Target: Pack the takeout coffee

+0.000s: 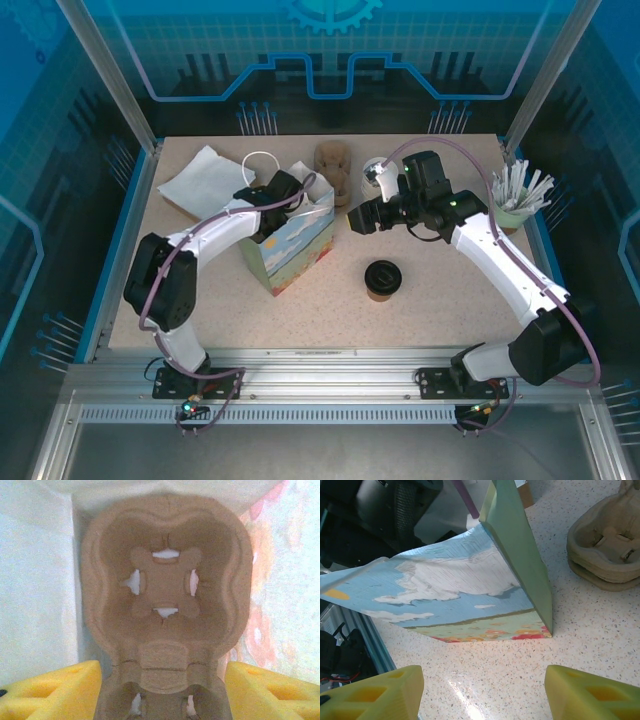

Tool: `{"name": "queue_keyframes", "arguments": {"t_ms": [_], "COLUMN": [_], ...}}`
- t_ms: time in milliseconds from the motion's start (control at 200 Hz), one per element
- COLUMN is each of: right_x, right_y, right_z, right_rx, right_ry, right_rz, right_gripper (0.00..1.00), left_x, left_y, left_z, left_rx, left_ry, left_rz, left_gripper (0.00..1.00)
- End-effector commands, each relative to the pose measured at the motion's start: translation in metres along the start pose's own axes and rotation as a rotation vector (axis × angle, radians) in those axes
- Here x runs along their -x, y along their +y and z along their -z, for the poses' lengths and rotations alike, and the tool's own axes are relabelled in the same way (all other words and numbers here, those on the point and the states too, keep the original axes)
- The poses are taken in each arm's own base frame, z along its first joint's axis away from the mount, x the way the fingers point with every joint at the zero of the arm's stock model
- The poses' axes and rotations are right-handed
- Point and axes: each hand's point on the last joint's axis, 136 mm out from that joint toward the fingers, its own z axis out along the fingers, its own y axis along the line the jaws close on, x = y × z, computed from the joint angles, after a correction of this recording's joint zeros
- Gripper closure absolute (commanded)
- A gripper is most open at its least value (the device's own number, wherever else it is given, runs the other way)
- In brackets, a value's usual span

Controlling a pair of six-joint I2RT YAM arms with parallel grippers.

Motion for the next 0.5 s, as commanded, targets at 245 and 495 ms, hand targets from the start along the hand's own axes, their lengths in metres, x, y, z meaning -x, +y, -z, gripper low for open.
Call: {"name": "queue_keyframes", "arguments": {"t_ms": [245, 495], "right_x": [-0.005, -0.004], "right_y": [0.004, -0.002], "right_z": [0.012, 0.024], "right_rx": [-0.034, -0.102], "right_ry": [0.001, -0.02], "right_rz": [0.029, 0.024], "right_gripper": [0.34, 0.34], "left_x": [0.047, 0.082], "left_y": [0.015, 0.019], "left_z": [0.083, 0.158], "left_rx": [0.046, 0.089], "left_ry": [-0.232, -0.441], "left_rz": [0.041, 0.061], "left_gripper": [0.29, 0.28]}}
